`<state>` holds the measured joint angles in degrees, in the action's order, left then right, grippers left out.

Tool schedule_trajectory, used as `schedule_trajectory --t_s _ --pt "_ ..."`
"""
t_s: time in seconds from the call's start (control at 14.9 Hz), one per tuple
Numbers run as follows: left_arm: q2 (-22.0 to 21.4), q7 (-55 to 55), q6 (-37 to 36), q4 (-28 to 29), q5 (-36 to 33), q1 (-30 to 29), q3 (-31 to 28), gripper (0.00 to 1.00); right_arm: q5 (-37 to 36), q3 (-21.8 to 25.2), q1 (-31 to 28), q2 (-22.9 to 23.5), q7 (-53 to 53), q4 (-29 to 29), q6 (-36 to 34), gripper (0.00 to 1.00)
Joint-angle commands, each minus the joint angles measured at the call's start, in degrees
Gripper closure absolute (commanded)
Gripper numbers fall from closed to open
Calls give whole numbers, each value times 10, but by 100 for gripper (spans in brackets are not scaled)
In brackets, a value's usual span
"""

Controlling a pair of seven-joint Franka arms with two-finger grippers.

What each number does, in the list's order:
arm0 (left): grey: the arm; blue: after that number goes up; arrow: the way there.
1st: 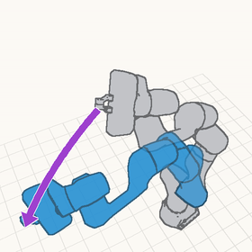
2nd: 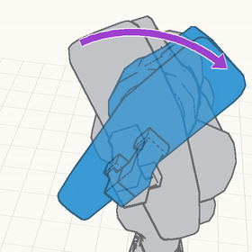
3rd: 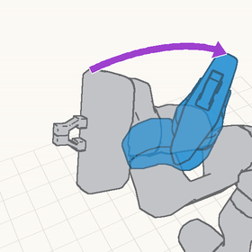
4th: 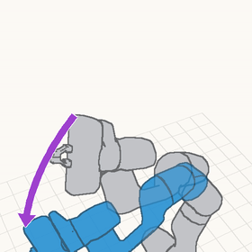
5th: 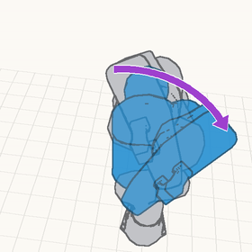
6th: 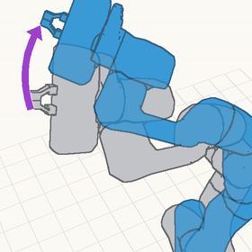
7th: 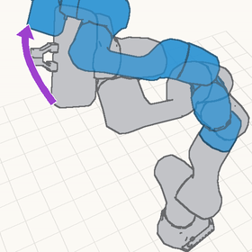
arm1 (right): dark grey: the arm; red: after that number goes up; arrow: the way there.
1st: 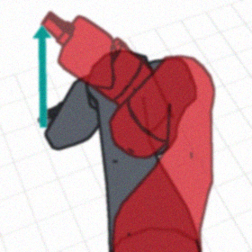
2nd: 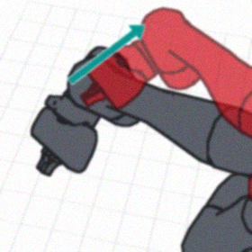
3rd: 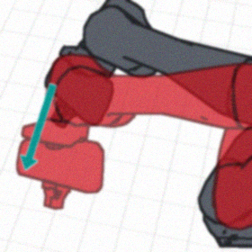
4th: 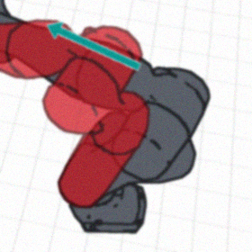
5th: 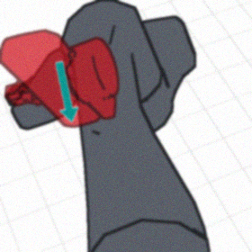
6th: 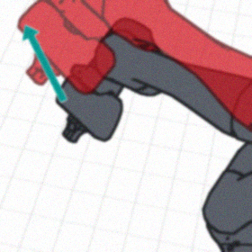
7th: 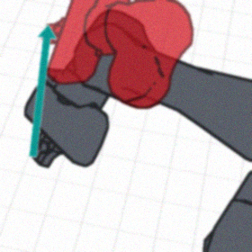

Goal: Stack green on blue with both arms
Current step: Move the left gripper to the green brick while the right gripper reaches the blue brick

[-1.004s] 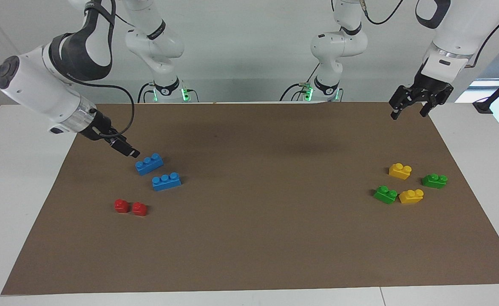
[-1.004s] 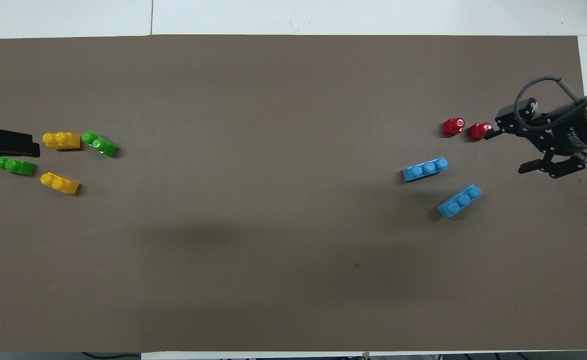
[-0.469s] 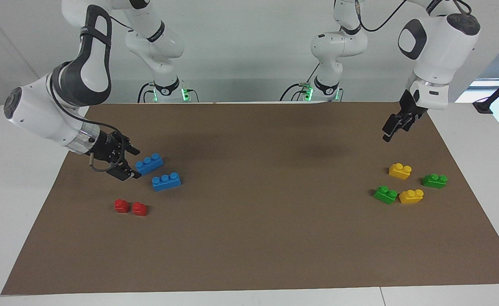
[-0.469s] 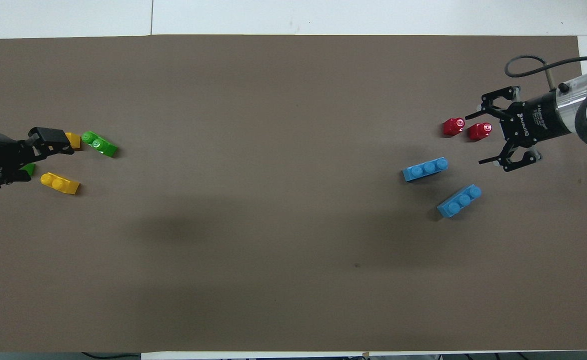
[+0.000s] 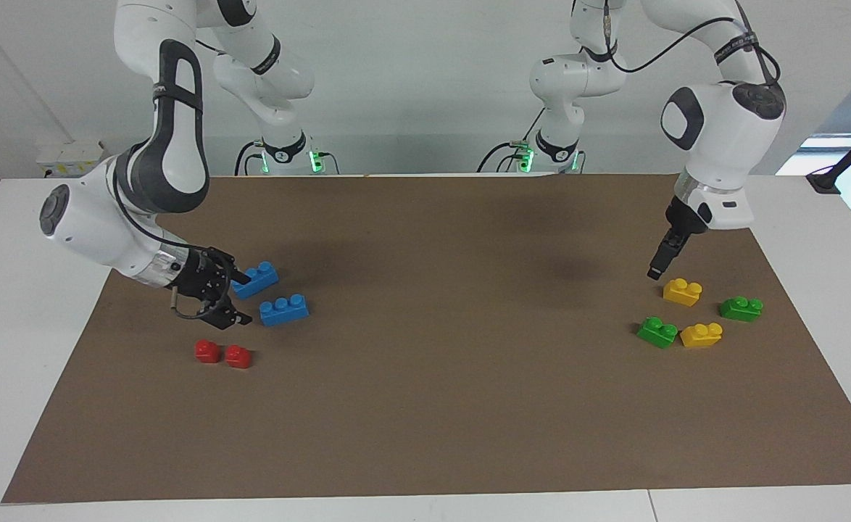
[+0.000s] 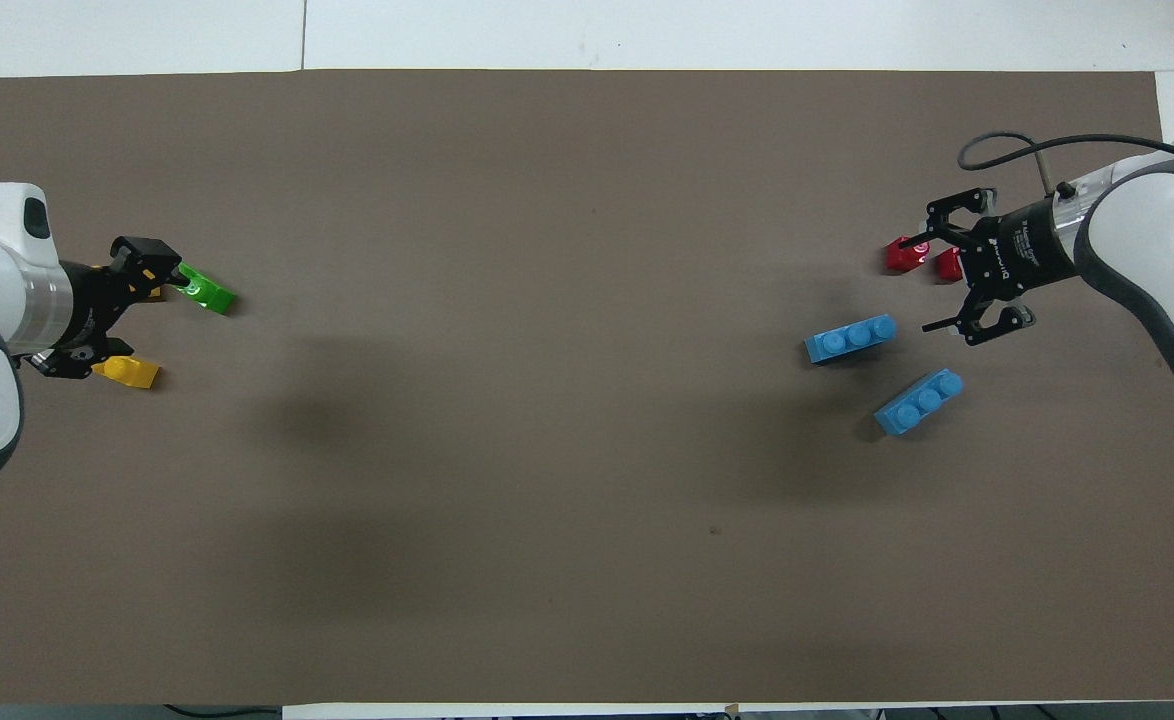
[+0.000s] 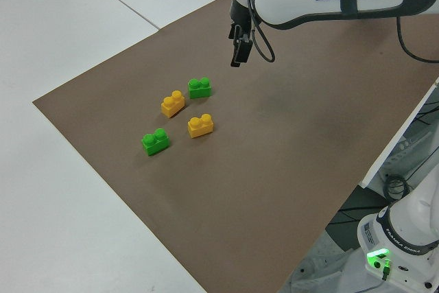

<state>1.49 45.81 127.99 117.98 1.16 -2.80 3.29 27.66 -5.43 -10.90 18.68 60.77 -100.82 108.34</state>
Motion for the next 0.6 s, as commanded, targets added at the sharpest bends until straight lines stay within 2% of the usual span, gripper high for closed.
schedule_trajectory --t_s 0.0,0.13,0.54 --pt "38 16 38 -2 -10 -7 0 0 25 -3 -4 0 -33 -34 30 1" --pt "64 14 69 -6 -11 -7 -1 0 25 -3 -4 0 -51 -48 33 1" --pt "104 12 130 -12 -11 -26 -1 0 27 -3 -6 -1 -79 -88 48 1"
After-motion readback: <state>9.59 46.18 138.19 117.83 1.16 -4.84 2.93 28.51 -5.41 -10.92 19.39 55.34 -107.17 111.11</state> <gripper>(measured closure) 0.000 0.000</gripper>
